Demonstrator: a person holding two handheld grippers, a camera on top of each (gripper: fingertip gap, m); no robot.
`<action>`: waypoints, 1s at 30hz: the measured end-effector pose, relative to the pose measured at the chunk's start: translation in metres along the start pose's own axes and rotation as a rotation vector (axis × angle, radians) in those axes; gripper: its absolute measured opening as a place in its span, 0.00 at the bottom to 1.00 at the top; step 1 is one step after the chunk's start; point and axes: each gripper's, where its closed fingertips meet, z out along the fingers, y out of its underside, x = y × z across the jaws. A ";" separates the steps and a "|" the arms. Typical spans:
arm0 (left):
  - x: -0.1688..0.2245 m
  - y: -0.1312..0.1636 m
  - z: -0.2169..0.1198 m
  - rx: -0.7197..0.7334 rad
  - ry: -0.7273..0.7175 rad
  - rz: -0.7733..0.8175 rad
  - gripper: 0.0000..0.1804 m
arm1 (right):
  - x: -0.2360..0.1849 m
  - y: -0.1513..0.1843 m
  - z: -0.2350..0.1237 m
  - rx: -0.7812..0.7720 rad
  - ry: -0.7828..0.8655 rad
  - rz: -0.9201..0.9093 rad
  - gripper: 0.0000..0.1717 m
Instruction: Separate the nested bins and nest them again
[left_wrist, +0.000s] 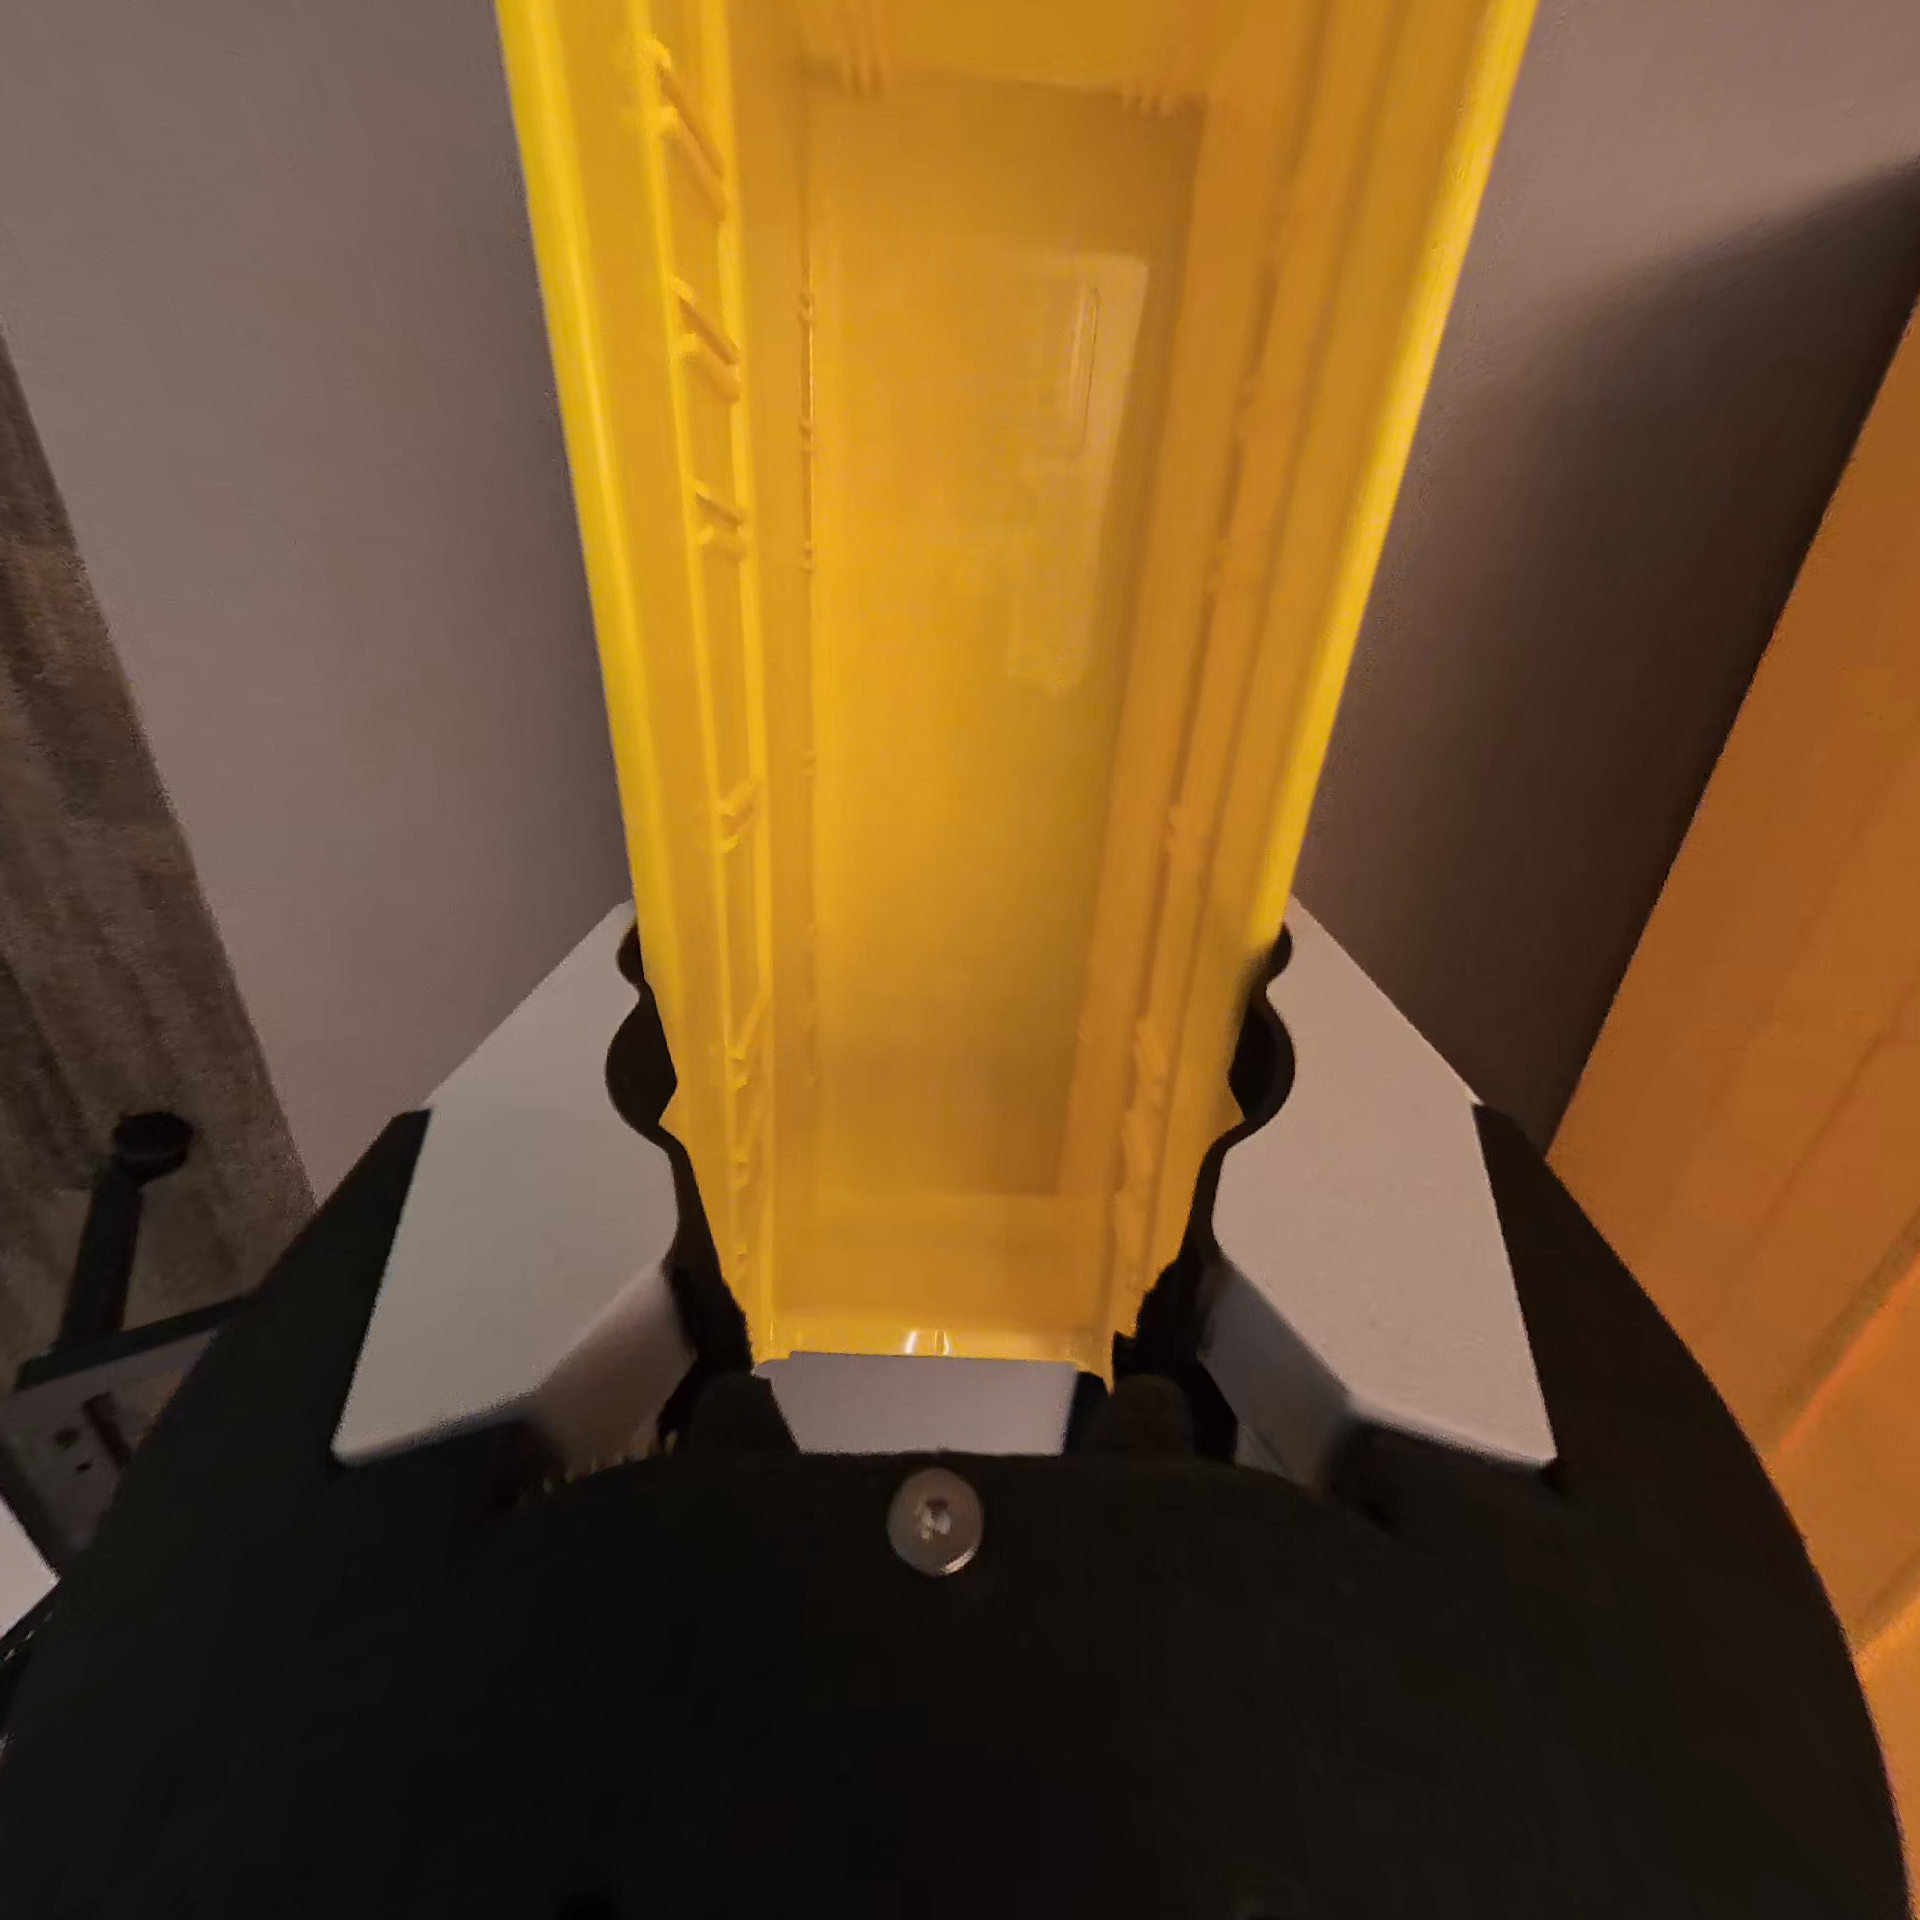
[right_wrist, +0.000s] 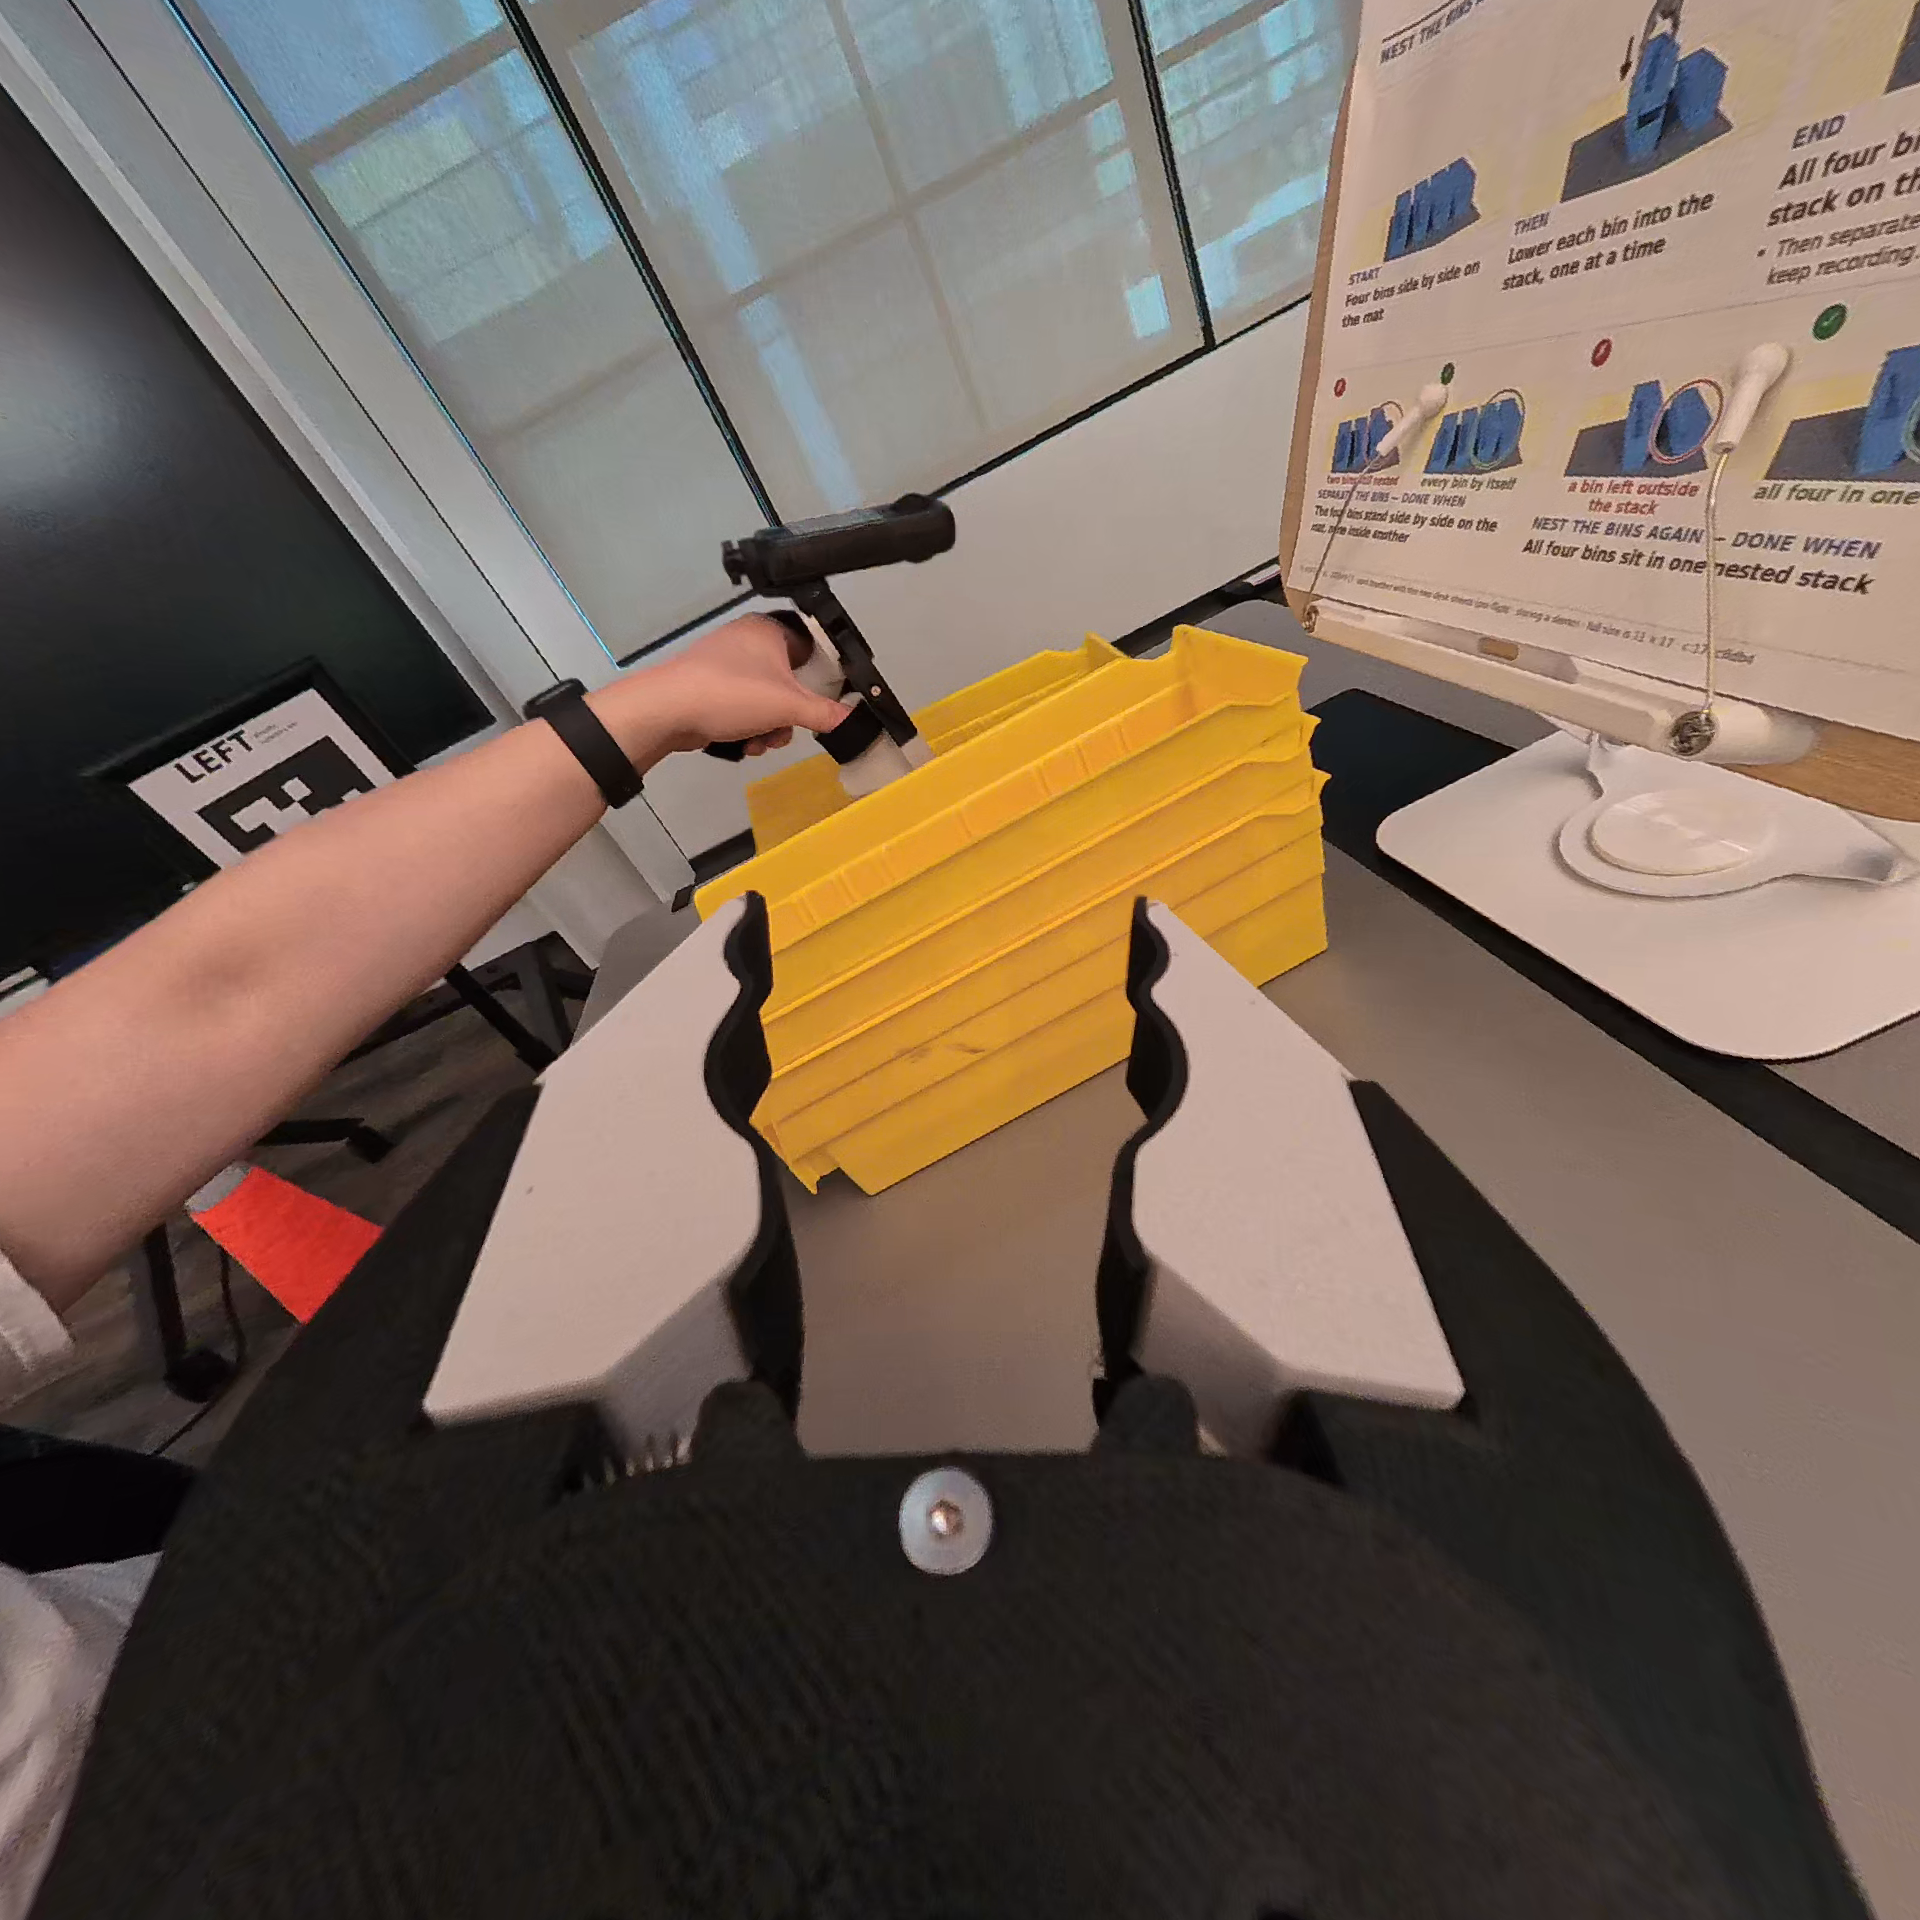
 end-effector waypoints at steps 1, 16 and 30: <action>-0.002 0.001 -0.004 -0.006 -0.011 -0.004 0.61 | 0.002 0.000 -0.001 0.001 0.006 0.001 0.40; 0.046 0.003 -0.157 -0.018 0.014 0.054 0.61 | 0.015 0.005 -0.004 -0.017 0.051 0.024 0.40; 0.153 -0.024 -0.228 0.113 0.248 0.001 0.62 | 0.044 0.041 0.002 -0.180 0.166 0.034 0.40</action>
